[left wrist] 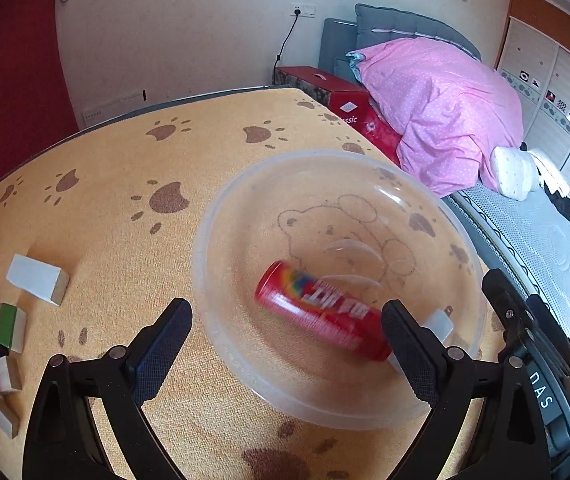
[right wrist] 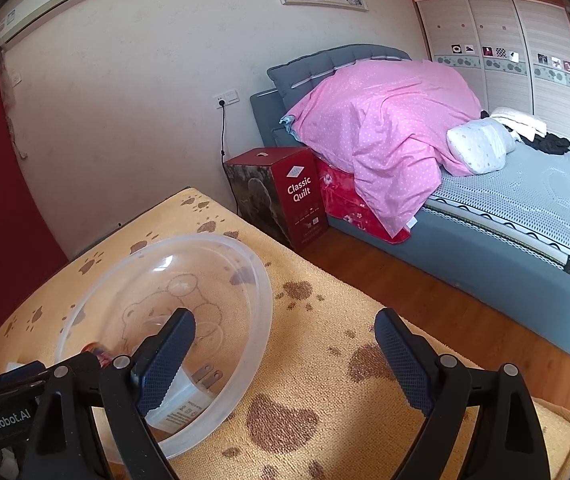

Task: Organize rigid objects
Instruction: 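Lower the red Skittles tube into the clear bowl and open the left tool, then move the left tool to the dark brown wooden block and grasp it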

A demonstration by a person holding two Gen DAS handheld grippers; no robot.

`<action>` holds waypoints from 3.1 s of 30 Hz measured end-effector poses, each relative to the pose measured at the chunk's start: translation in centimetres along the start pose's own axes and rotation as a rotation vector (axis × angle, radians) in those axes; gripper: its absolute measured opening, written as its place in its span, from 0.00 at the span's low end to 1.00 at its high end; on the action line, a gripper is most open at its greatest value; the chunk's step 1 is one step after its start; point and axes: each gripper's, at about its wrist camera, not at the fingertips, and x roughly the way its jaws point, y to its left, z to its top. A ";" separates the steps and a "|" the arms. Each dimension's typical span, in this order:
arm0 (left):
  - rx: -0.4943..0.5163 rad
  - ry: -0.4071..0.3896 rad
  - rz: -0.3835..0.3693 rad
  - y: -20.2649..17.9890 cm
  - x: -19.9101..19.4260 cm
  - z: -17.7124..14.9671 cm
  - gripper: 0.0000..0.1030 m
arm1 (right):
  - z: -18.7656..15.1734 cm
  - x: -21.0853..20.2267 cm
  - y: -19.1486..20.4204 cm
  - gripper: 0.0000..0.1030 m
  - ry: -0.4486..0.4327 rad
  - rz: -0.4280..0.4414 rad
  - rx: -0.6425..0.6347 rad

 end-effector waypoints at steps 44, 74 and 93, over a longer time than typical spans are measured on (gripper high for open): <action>-0.137 -0.067 0.194 7.9 -5.8 -5.4 0.93 | 0.7 -4.1 2.2 0.99 -0.045 0.209 -0.042; -0.357 -0.090 0.281 17.4 -8.5 -8.8 0.93 | -6.0 -6.5 9.4 0.99 0.152 0.394 -0.285; -0.429 -0.080 0.372 23.1 -8.9 -10.9 0.93 | -8.0 -6.8 13.0 0.99 0.216 0.422 -0.396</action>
